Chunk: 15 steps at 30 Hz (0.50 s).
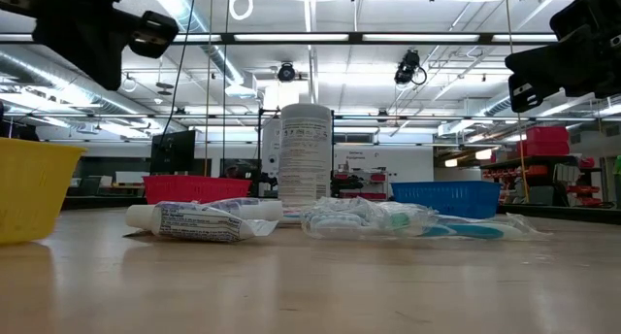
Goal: Pick & Place Travel size toiletries
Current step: Put the blue razor blade into the yellow basket
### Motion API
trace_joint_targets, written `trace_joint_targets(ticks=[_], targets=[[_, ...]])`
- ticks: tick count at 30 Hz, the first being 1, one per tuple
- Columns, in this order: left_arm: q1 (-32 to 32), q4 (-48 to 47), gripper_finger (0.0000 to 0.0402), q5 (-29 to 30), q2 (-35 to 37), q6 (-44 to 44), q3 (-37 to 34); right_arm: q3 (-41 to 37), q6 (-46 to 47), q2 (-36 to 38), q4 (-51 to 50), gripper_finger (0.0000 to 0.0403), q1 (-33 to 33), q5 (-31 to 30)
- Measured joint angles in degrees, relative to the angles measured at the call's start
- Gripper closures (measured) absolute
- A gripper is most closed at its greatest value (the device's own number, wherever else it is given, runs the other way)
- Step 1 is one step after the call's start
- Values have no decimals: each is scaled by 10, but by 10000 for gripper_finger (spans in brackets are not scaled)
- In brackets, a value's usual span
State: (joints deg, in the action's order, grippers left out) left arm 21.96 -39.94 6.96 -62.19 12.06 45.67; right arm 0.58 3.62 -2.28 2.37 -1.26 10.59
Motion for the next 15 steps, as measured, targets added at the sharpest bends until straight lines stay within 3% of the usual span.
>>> trace_joint_targets(ticks=[15], targets=[[-56, 26, 395, 0, 0, -90, 0, 0, 0, 0, 0, 388, 0, 0]])
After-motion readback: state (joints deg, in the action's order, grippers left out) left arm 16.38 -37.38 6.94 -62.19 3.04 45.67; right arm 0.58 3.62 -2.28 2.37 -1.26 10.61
